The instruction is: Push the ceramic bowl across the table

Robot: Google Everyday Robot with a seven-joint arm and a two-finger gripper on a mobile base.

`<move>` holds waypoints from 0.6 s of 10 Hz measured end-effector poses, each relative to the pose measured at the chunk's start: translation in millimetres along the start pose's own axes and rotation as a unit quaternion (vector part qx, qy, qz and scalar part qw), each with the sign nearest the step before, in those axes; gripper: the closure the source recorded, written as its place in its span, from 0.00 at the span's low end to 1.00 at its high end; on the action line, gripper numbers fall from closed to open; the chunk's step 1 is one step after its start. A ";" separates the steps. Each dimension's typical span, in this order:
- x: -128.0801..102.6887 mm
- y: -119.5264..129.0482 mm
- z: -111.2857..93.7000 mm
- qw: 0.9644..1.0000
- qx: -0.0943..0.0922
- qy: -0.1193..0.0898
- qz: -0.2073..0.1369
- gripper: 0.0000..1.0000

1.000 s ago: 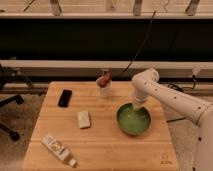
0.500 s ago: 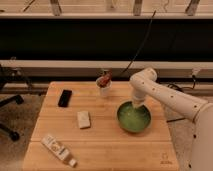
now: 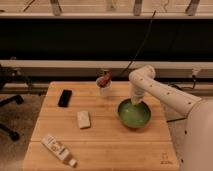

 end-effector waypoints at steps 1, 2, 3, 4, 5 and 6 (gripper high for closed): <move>-2.0 -5.2 0.5 1.000 0.000 -0.002 -0.001 1.00; -4.4 -11.2 1.3 1.000 0.000 -0.005 -0.001 1.00; -4.4 -14.5 1.5 1.000 -0.001 -0.005 0.000 1.00; -3.0 -20.2 2.1 1.000 0.000 -0.004 0.001 1.00; -4.0 -28.3 2.7 1.000 0.000 -0.003 0.000 1.00; -5.7 -33.2 3.1 1.000 -0.001 -0.002 -0.001 1.00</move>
